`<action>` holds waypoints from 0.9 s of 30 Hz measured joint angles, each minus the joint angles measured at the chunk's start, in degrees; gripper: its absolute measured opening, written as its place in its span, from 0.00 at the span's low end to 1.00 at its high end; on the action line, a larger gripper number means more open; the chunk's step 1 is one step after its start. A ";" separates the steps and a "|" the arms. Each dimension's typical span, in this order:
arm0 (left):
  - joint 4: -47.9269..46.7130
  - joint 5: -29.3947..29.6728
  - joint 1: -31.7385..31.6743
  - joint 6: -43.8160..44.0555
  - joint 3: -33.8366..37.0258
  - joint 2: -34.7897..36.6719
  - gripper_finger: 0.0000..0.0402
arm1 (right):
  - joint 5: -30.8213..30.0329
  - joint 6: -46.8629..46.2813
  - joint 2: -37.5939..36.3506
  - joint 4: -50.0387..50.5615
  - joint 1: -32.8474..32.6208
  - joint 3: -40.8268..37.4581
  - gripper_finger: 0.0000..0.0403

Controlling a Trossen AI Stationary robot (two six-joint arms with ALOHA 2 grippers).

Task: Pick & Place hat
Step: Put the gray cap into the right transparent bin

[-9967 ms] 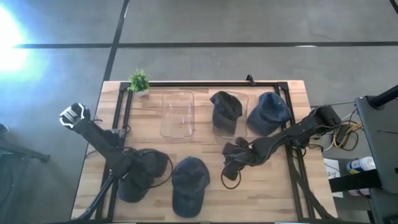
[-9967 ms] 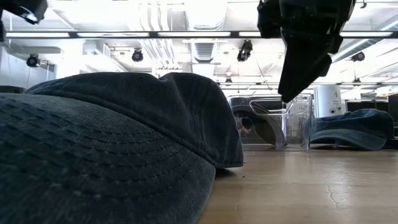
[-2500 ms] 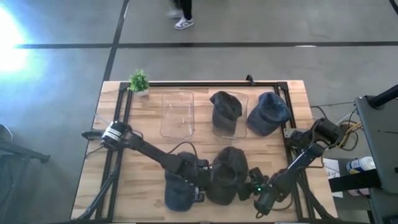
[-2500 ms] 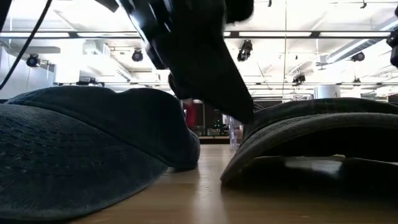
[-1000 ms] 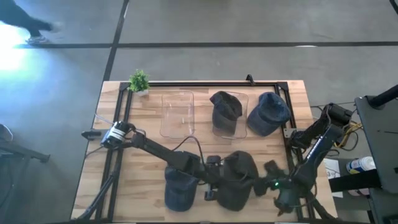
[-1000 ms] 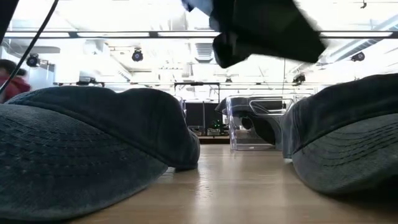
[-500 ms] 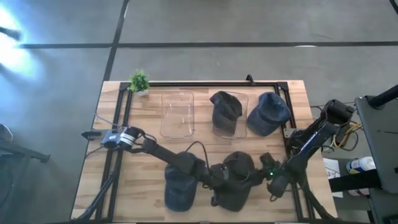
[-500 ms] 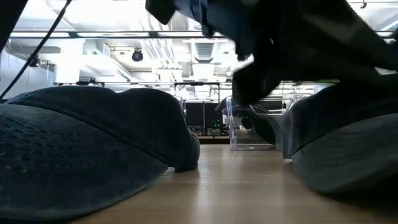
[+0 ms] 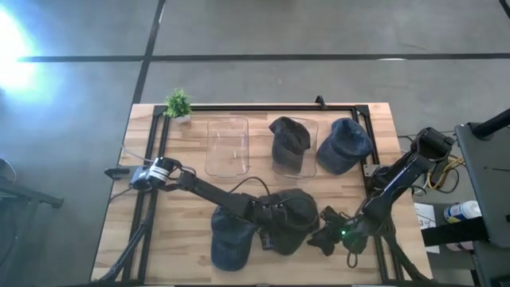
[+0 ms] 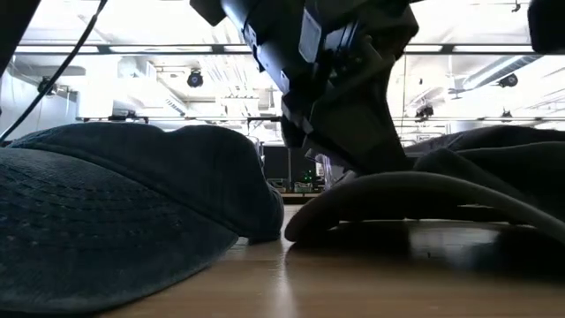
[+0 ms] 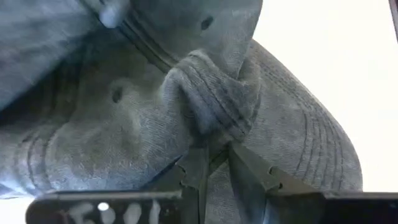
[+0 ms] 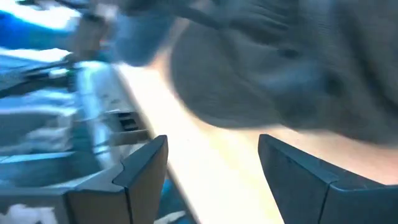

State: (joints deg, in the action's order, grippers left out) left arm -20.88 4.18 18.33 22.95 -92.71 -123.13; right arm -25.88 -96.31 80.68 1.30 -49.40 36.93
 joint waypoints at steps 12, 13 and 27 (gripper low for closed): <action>-9.57 2.08 2.41 1.13 0.13 5.10 0.16 | -1.41 -30.98 3.01 40.12 -6.70 6.46 0.61; -9.57 2.05 2.81 1.55 0.15 5.84 0.16 | -1.72 -30.99 3.04 38.83 -5.90 5.14 0.61; -10.67 -3.61 4.49 6.74 6.06 7.52 0.16 | -3.09 -15.61 10.27 -12.24 0.08 -0.28 0.61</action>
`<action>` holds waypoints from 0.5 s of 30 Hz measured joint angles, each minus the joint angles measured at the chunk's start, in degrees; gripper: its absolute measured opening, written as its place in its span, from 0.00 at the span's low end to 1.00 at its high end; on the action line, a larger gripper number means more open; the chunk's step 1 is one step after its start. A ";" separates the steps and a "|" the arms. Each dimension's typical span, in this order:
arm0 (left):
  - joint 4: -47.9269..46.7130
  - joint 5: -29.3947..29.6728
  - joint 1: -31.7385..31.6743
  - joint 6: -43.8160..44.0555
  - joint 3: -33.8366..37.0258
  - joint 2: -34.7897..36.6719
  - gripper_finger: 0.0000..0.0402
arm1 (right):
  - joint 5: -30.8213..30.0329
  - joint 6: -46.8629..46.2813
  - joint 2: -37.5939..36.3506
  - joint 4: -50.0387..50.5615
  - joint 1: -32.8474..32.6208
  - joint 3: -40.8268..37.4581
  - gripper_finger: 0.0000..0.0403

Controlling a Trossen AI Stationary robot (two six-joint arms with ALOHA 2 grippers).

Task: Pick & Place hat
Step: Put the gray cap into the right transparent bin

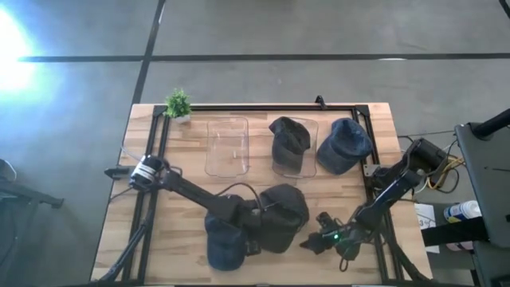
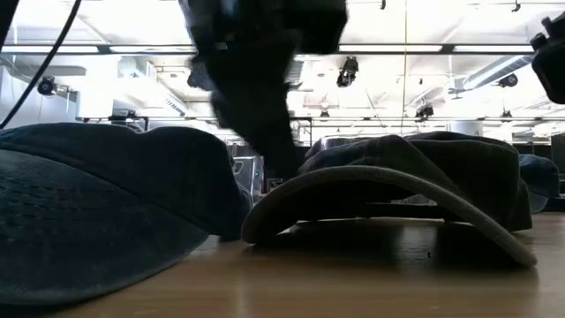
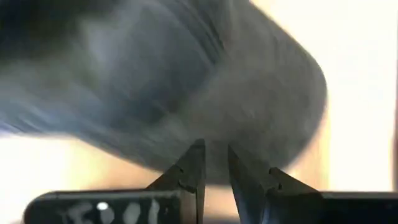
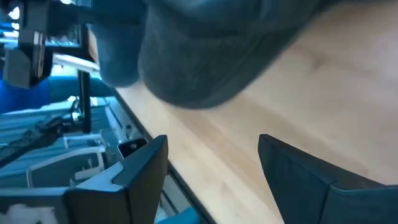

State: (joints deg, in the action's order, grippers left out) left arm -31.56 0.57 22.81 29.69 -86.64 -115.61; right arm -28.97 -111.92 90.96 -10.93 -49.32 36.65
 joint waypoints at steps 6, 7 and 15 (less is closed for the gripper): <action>10.27 -3.14 1.35 0.62 2.74 -0.09 0.16 | 5.02 -0.80 6.96 0.00 -0.28 5.62 0.61; 13.32 -3.20 1.31 0.63 3.23 -0.09 0.16 | 5.05 -1.58 7.61 0.01 -0.63 6.19 0.61; 37.47 -2.21 -2.13 0.21 6.09 -1.67 0.16 | 2.19 -9.79 9.99 1.24 -5.11 9.62 0.61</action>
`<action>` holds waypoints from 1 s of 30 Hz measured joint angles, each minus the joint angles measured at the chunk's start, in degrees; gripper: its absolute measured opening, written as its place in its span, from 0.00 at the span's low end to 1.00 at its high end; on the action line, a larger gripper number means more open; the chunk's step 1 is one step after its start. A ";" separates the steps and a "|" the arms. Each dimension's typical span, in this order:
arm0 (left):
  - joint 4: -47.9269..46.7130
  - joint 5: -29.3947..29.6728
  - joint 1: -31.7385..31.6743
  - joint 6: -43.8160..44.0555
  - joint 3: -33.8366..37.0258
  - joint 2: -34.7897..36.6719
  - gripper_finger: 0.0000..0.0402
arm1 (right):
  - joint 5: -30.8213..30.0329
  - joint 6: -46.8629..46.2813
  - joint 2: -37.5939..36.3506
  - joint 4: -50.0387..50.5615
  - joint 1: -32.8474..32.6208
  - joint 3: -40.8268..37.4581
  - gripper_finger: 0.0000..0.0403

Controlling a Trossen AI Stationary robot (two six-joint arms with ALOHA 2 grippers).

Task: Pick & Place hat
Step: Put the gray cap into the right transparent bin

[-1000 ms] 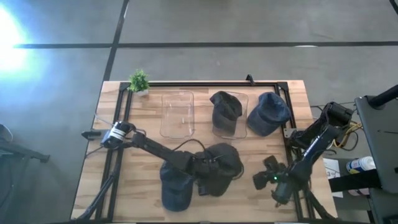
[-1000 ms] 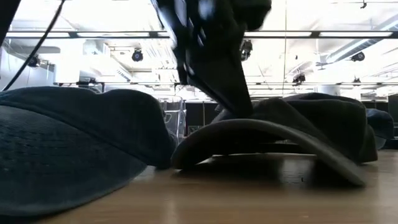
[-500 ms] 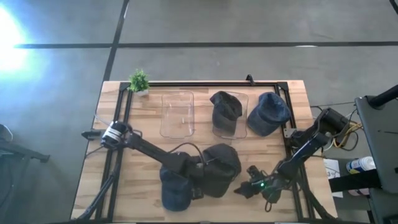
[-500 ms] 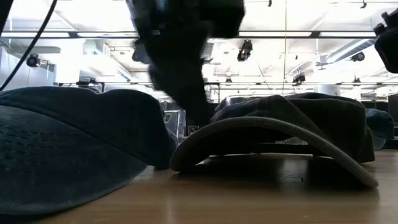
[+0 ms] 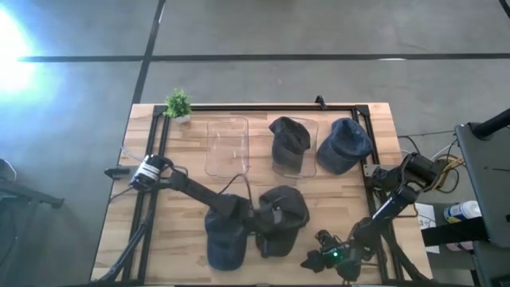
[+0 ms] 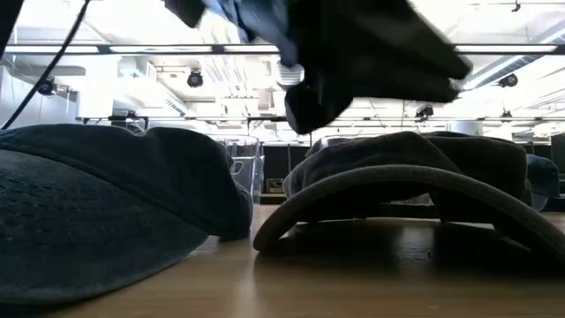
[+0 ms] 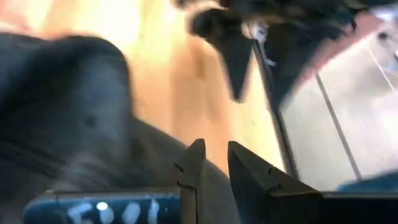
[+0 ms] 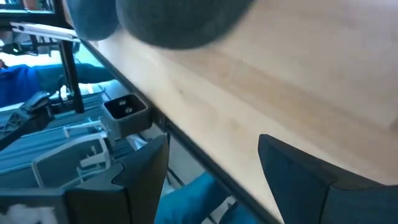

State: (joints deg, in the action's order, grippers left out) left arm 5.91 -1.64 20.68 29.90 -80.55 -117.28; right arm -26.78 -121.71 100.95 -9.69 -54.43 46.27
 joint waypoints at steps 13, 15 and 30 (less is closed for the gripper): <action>-40.91 -9.42 1.89 -20.61 -7.23 3.97 0.16 | -0.13 -0.26 9.48 -0.07 1.88 8.65 0.61; -39.92 -9.42 2.79 -21.10 -7.09 5.21 0.16 | -0.06 -0.17 10.43 -0.30 2.63 9.02 0.61; -10.90 -6.29 2.43 -26.60 -4.63 -3.93 0.16 | -3.43 -3.03 9.13 13.40 3.93 13.18 0.61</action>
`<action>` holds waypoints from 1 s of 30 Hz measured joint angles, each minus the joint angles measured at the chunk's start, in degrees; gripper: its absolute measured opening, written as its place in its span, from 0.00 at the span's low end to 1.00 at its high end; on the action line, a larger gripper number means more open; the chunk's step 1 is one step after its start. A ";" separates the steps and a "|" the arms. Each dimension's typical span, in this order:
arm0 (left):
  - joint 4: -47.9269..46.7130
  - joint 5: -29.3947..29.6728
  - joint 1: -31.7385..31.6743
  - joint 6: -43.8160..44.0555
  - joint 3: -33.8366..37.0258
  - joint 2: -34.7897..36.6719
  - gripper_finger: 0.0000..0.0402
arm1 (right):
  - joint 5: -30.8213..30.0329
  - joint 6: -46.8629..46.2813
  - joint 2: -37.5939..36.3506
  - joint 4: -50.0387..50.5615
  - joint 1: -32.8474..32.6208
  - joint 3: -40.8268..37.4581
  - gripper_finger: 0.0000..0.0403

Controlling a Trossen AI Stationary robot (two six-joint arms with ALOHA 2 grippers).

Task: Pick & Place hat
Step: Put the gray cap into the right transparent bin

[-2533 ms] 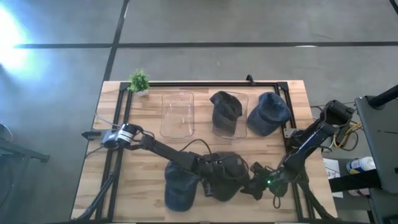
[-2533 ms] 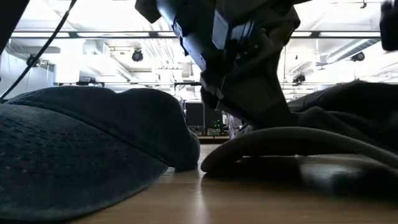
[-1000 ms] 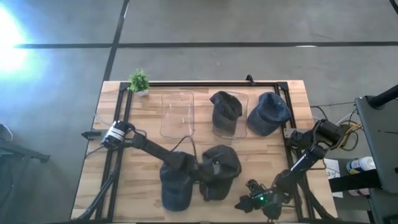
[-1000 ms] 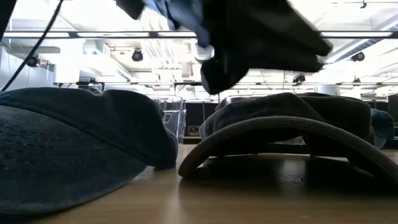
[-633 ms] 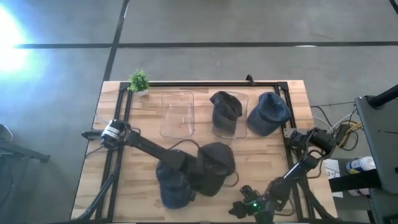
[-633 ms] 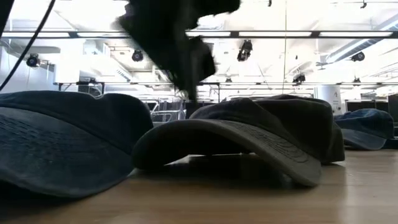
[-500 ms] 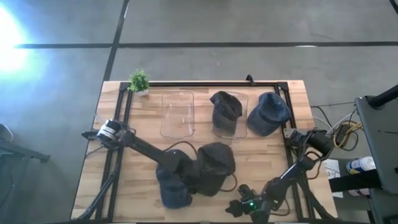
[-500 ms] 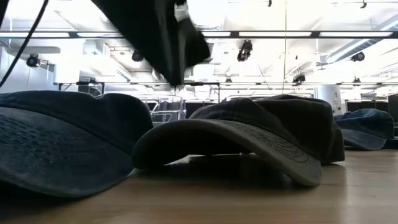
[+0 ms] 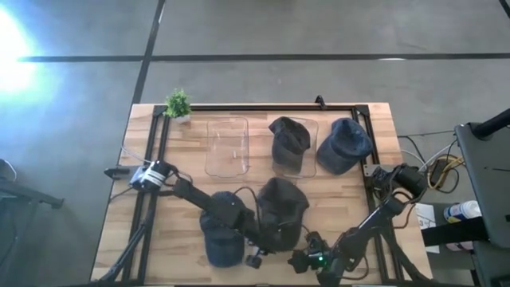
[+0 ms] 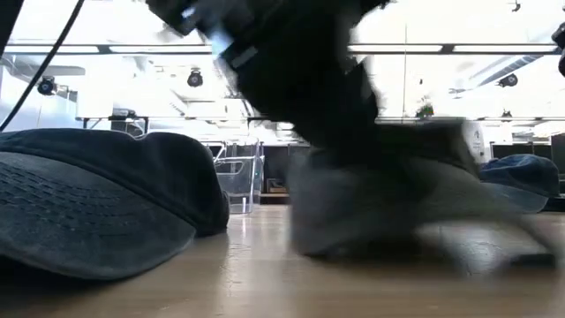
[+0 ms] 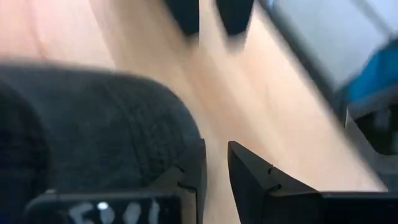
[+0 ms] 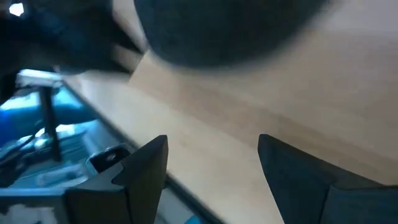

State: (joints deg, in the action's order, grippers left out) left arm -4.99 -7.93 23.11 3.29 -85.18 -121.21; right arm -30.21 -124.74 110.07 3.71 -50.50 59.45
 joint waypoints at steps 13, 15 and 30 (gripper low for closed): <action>-8.70 7.10 -5.14 -8.92 -7.99 2.44 0.16 | -2.94 -5.02 -1.19 10.61 -0.96 5.00 0.61; -14.43 8.22 -5.65 -11.87 -7.69 2.70 0.16 | -3.68 -4.94 -0.54 8.48 -0.98 5.00 0.61; -20.53 2.39 -7.11 -10.53 -1.65 2.62 0.16 | -7.59 -5.35 3.92 3.32 2.84 3.13 0.61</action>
State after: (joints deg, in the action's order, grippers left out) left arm -25.52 -5.54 16.00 -7.23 -86.83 -118.58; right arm -37.80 -130.09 113.99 7.03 -47.66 62.58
